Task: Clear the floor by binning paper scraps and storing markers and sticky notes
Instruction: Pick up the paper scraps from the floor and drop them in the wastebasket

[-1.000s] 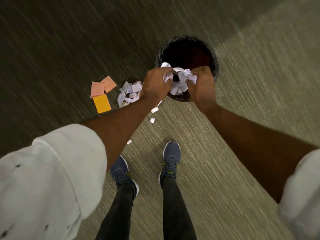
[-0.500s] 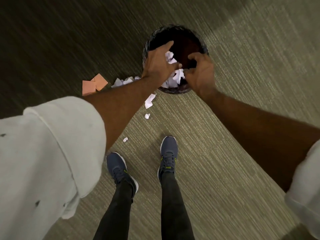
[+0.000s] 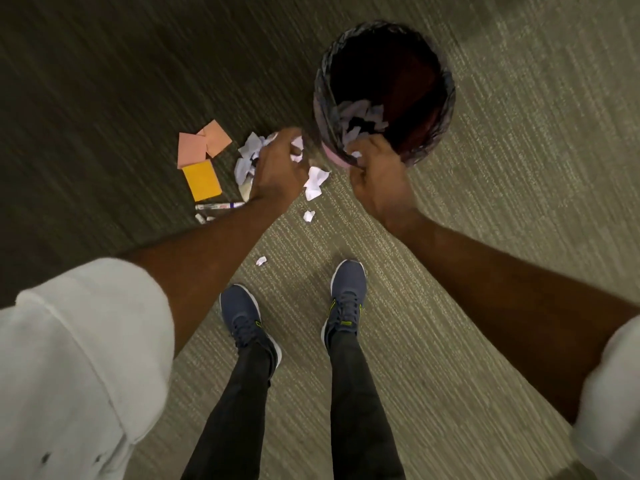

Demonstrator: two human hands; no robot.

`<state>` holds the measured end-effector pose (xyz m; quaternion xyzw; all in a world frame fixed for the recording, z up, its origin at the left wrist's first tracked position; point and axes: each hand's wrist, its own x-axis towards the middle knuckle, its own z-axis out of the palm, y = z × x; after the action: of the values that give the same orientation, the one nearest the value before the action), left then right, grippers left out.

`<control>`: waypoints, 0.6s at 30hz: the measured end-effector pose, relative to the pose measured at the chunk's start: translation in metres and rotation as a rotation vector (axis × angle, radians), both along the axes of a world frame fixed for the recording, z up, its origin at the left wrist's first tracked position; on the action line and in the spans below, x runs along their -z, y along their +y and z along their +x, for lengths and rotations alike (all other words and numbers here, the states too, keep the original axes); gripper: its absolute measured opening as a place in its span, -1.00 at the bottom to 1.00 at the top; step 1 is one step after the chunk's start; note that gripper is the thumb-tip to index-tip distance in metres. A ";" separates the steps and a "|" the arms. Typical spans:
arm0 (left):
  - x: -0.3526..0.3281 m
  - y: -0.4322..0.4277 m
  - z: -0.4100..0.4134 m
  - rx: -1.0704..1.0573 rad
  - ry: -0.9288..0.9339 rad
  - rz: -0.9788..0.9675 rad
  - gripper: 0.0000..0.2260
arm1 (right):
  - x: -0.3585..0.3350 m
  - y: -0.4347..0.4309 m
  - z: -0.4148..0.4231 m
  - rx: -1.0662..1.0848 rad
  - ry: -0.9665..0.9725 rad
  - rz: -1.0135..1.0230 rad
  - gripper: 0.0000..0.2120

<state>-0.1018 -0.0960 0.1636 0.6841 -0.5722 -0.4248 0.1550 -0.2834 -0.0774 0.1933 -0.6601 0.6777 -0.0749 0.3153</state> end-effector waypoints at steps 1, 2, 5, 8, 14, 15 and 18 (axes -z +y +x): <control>0.010 0.012 0.011 -0.004 -0.025 0.047 -0.60 | 0.008 0.008 0.007 -0.037 0.005 0.023 -0.63; 0.020 0.024 0.021 -0.015 -0.025 0.099 -0.60 | 0.016 0.016 0.013 -0.067 0.014 0.046 -0.64; 0.048 0.061 0.051 -0.026 -0.050 0.212 -0.66 | 0.043 0.038 0.031 -0.138 0.042 0.107 -0.67; 0.074 0.097 0.075 -0.021 -0.076 0.262 -0.71 | 0.072 0.056 0.046 -0.158 0.053 0.153 -0.67; 0.132 0.157 0.100 0.038 -0.116 0.362 -0.70 | 0.133 0.080 0.066 -0.231 0.086 0.234 -0.68; 0.141 0.164 0.101 0.056 -0.125 0.362 -0.70 | 0.143 0.084 0.068 -0.249 0.089 0.237 -0.68; 0.169 0.180 0.103 0.110 -0.195 0.349 -0.72 | 0.171 0.091 0.074 -0.290 0.112 0.239 -0.66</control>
<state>0.0012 0.0841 -0.0052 0.7063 -0.5387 -0.4570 -0.0455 -0.2090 0.0135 0.0225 -0.7118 0.5960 0.0891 0.3608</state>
